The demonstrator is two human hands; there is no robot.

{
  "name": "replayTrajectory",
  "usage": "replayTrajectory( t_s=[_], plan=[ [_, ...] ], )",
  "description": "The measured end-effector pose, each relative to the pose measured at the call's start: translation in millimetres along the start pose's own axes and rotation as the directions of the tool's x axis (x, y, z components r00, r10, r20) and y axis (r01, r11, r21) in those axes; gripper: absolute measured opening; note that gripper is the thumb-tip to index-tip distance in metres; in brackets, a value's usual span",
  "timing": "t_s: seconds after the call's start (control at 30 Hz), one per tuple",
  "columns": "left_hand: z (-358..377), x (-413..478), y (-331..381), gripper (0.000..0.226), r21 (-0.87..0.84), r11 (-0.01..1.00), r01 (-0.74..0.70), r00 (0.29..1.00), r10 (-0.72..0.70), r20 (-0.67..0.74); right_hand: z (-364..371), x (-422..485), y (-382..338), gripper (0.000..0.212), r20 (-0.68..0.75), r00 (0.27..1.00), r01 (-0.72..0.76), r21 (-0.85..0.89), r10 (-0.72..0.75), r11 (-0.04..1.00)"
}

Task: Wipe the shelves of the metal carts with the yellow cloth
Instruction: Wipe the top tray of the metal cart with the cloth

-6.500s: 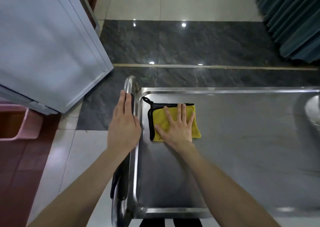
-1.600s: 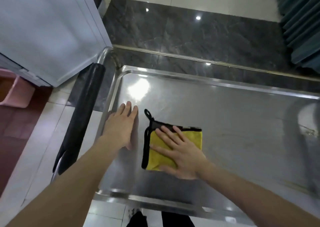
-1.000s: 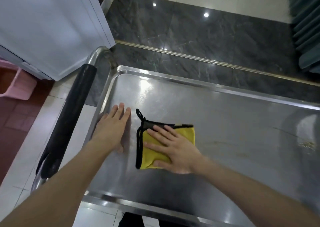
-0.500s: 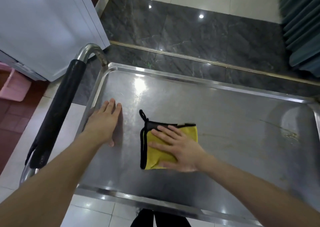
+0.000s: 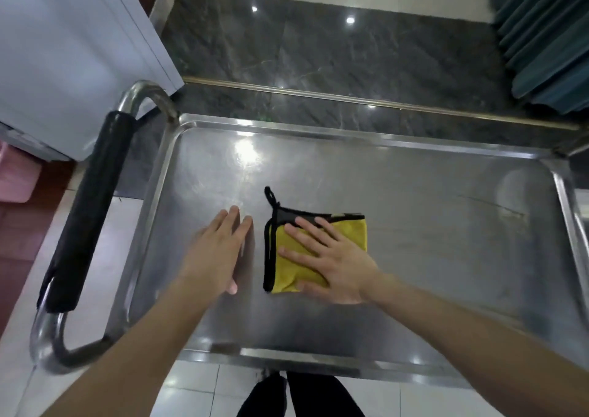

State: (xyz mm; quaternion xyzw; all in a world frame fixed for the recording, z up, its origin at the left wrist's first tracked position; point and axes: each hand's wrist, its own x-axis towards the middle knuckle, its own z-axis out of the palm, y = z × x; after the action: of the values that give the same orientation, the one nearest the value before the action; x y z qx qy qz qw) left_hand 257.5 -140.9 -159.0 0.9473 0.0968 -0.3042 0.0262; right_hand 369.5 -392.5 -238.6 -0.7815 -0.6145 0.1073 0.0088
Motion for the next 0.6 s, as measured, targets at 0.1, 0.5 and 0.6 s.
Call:
replayTrajectory(
  t_s=[0.1, 0.5, 0.6],
  plan=[
    [3, 1, 1, 0.156, 0.004, 1.000, 0.005, 1.000, -0.005, -0.010, -4, 8, 25, 0.072, 0.011, 0.997, 0.074, 0.043, -0.074, 0.996],
    [5, 3, -3, 0.153, 0.009, 1.000, -0.023, 0.999, 0.023, -0.024, -21, 101, 69, 0.073, -0.097, 0.726, -0.669, 0.129, 0.681, 0.732],
    [3, 4, -6, 0.152, 0.027, 0.999, -0.028, 0.999, 0.029, -0.033, -13, 102, 64, 0.074, -0.063, 0.690, -0.711, 0.130, 0.721, 0.691]
  ],
)
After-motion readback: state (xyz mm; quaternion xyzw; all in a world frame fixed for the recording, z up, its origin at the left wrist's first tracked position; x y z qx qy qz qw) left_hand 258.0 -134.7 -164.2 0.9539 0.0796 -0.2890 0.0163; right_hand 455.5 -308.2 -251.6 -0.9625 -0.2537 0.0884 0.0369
